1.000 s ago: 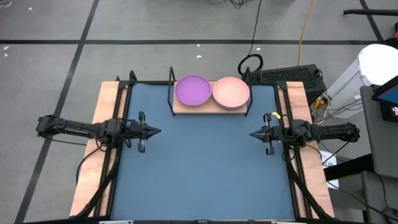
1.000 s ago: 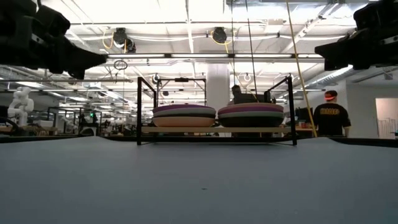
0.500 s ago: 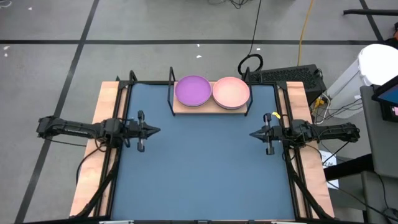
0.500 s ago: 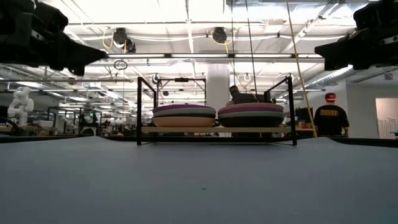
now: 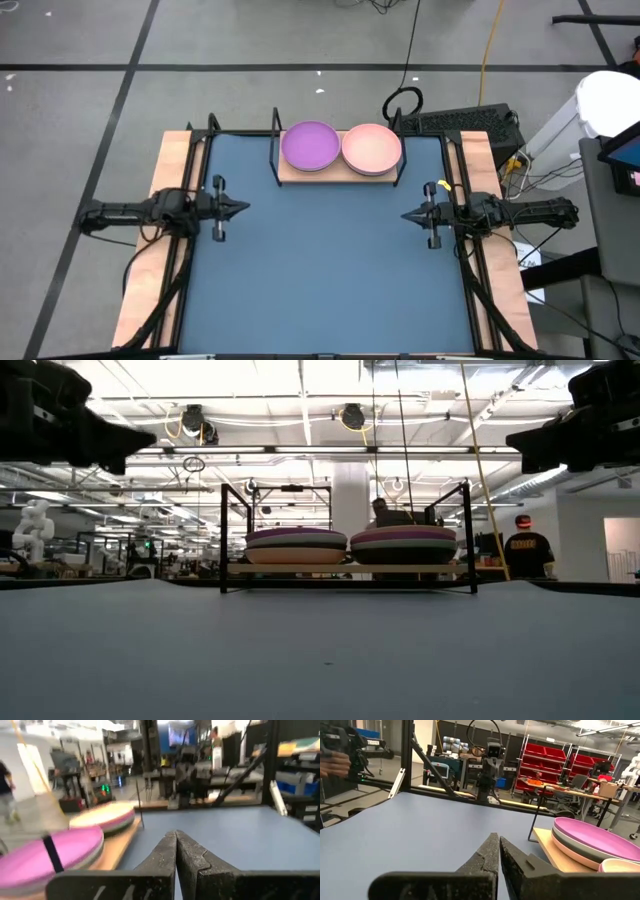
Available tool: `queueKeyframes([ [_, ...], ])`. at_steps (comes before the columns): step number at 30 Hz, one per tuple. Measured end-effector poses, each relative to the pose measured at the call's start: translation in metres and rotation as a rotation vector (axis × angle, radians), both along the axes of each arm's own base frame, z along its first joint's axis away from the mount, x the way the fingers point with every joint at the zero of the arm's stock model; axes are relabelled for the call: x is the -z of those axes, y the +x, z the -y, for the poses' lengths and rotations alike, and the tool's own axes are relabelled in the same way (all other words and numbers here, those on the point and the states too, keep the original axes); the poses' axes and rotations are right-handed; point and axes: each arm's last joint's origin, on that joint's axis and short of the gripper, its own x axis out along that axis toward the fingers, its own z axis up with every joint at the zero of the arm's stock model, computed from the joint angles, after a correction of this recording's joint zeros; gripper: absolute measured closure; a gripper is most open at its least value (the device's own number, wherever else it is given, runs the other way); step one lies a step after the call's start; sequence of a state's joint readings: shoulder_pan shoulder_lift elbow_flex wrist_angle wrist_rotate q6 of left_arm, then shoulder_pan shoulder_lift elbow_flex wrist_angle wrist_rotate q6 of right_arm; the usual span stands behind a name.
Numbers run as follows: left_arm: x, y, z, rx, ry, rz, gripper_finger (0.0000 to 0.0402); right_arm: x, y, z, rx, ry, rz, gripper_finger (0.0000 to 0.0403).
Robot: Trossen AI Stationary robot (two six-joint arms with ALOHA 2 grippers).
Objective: Place and stack plates onto a shelf
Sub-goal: Return to Home Position
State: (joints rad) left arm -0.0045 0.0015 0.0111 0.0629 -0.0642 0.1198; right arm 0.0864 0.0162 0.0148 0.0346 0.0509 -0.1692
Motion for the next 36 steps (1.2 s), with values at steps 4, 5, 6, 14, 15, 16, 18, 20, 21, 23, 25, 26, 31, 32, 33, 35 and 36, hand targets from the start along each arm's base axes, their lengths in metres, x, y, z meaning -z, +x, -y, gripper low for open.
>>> queueKeyframes([
  [4,0.0040,0.0004,-0.0021,-0.012,-0.044,-0.042,0.0398,0.0000,0.0000,0.0000,0.000,0.000,0.001,0.0403],
  [5,0.0042,0.0004,-0.0024,-0.014,-0.055,-0.043,0.0398,-0.0001,0.0000,0.0000,0.000,0.000,0.001,0.0403],
  [6,0.0042,0.0003,-0.0025,-0.013,-0.063,-0.042,0.0399,-0.0002,0.0000,0.0000,0.000,0.000,0.002,0.0403],
  [14,0.0047,0.0005,-0.0025,-0.008,-0.092,-0.046,0.0398,-0.0004,0.0000,0.0000,0.000,0.000,0.004,0.0403],
  [15,0.0047,0.0005,-0.0025,-0.008,-0.098,-0.046,0.0398,-0.0005,0.0000,0.0000,0.000,0.000,0.004,0.0403],
  [16,0.0047,0.0005,-0.0025,-0.008,-0.099,-0.046,0.0398,-0.0004,0.0000,0.0000,0.000,0.000,0.004,0.0403],
  [18,0.0048,0.0005,-0.0025,-0.008,-0.091,-0.047,0.0398,-0.0005,0.0000,0.0000,0.000,0.000,0.004,0.0403],
  [20,0.0048,0.0005,-0.0025,-0.009,-0.088,-0.047,0.0398,-0.0004,0.0000,0.0000,0.000,0.000,0.004,0.0403],
  [21,0.0048,0.0005,-0.0025,-0.008,-0.091,-0.047,0.0398,-0.0004,0.0000,0.0000,0.000,0.000,0.004,0.0403],
  [23,0.0048,0.0005,-0.0025,-0.008,-0.096,-0.047,0.0398,-0.0005,0.0000,0.0000,0.000,0.000,0.004,0.0403],
  [25,0.0048,0.0005,-0.0025,-0.008,-0.096,-0.047,0.0398,-0.0005,0.0000,0.0000,0.000,0.000,0.005,0.0403],
  [26,0.0048,0.0005,-0.0025,-0.008,-0.096,-0.047,0.0398,-0.0004,0.0000,0.0000,0.000,0.000,0.004,0.0403],
  [31,0.0040,0.0006,-0.0026,-0.009,-0.097,-0.033,0.0398,-0.0004,0.0000,0.0000,0.000,0.000,0.004,0.0403],
  [32,0.0038,0.0006,-0.0026,-0.011,-0.097,-0.030,0.0398,-0.0005,0.0000,0.0000,0.000,0.000,0.005,0.0403],
  [33,0.0032,0.0006,-0.0026,-0.012,-0.099,-0.023,0.0398,-0.0004,0.0000,0.0000,0.000,0.000,0.004,0.0403],
  [35,0.0007,0.0004,-0.0026,-0.010,-0.107,0.004,0.0398,-0.0004,0.0000,0.0000,0.000,0.000,0.004,0.0403],
  [36,-0.0005,0.0003,-0.0027,-0.008,-0.119,0.018,0.0398,-0.0005,0.0000,0.0000,0.000,0.000,0.005,0.0403],
])
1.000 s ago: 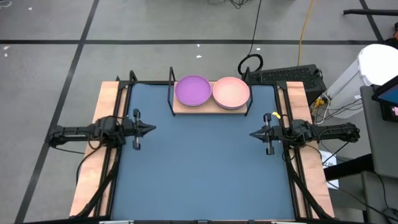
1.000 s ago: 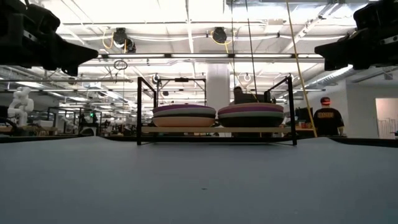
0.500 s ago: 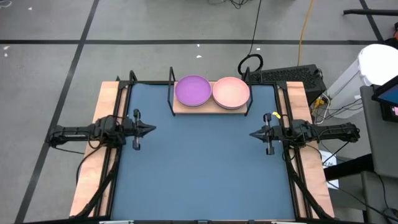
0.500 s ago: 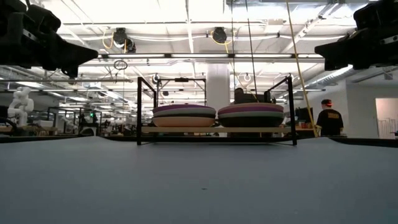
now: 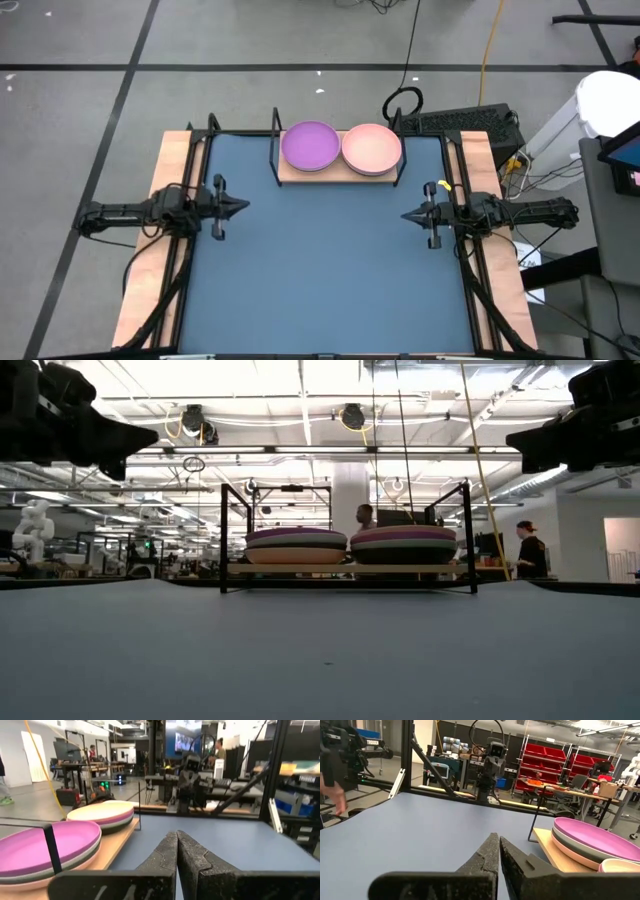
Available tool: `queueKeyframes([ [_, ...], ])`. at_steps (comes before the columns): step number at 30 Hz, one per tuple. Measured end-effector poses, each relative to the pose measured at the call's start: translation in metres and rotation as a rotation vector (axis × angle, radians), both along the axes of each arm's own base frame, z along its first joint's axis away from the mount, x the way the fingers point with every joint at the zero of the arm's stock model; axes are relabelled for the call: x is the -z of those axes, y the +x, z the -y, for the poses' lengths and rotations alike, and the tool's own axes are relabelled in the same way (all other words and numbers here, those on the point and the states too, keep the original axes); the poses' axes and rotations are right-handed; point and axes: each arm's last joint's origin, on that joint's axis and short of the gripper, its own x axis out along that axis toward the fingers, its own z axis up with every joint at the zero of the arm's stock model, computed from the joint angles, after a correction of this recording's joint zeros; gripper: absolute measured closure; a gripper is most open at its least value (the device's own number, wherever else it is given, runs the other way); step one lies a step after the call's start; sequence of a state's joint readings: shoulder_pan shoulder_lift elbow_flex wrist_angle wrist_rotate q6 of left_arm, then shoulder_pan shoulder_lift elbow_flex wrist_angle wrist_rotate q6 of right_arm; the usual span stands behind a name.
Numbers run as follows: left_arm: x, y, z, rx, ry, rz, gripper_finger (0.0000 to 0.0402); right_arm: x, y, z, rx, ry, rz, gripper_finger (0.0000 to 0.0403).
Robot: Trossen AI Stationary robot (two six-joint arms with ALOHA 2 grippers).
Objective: Place and stack plates onto a shelf
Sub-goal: Return to Home Position
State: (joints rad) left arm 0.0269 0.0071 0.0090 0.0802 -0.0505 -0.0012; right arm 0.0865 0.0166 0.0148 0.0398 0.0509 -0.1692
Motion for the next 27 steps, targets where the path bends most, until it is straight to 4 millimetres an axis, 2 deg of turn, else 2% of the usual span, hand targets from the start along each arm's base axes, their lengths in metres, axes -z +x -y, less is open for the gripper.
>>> queueKeyframes([
  [22,-0.0047,-0.0005,0.0001,0.007,-0.041,0.052,0.0398,-0.0001,0.0000,0.0000,0.000,0.000,0.000,0.0403],
  [27,0.0020,0.0001,0.0001,0.004,-0.008,-0.021,0.0398,-0.0001,0.0000,0.0000,0.000,0.000,0.000,0.0403],
])
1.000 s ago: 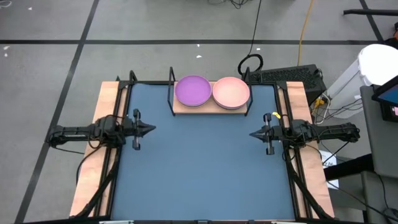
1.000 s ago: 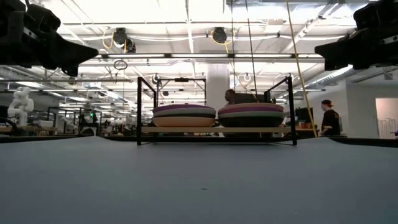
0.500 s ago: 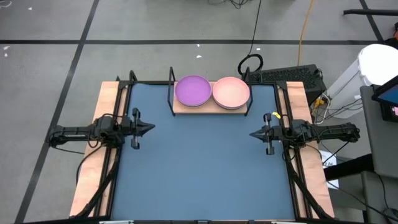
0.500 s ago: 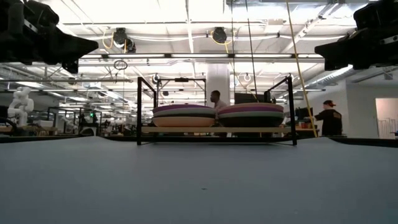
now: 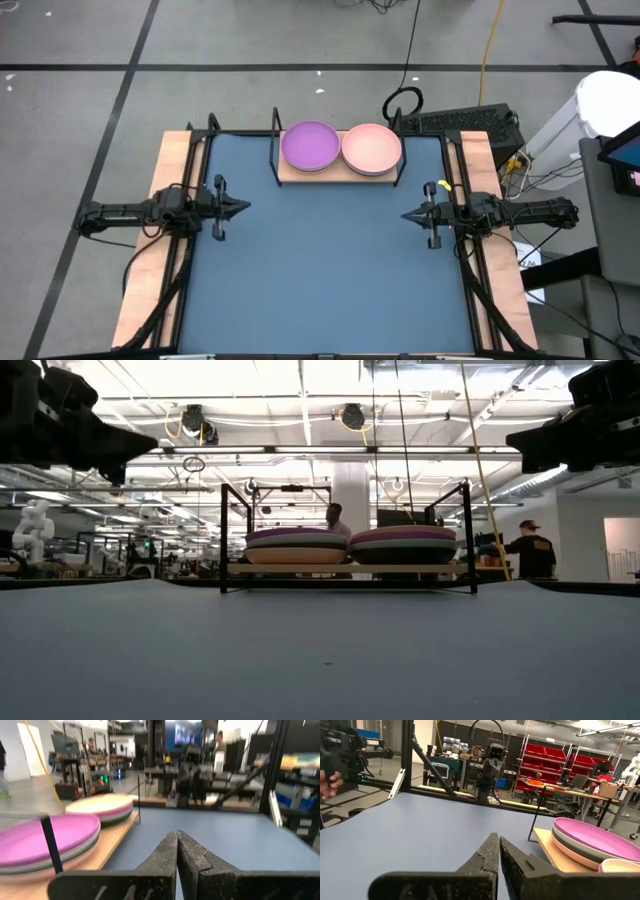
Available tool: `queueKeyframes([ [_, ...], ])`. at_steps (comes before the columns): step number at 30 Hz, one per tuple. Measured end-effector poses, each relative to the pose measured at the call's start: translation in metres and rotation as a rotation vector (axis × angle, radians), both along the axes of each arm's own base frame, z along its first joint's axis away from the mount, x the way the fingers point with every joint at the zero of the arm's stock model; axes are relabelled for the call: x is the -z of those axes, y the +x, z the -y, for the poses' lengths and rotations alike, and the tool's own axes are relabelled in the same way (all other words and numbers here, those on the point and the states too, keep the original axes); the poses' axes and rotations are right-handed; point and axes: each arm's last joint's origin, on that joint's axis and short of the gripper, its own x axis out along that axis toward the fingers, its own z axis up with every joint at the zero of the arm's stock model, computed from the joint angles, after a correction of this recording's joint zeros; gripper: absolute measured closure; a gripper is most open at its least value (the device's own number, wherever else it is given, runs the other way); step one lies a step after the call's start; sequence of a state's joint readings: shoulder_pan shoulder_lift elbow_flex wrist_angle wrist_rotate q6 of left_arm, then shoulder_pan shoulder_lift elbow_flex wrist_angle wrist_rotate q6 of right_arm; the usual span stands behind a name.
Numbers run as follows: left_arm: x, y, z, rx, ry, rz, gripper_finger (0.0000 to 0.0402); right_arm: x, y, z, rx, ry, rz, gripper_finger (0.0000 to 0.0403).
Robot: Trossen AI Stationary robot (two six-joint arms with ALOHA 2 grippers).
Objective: Place and stack plates onto a shelf
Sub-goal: Return to Home Position
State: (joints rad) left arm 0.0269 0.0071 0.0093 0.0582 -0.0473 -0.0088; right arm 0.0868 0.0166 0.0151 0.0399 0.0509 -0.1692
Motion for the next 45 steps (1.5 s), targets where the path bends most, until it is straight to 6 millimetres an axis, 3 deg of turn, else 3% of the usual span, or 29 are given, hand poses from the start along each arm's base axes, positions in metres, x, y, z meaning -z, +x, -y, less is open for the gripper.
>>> queueKeyframes([
  [36,0.0026,0.0004,-0.0002,-0.005,0.003,-0.031,0.0398,0.0000,0.0000,0.0000,0.000,0.000,0.000,0.0403],
  [45,0.0026,0.0005,-0.0002,-0.005,0.003,-0.031,0.0398,0.0000,0.0000,0.0000,-0.003,0.127,-0.004,0.0403],
])
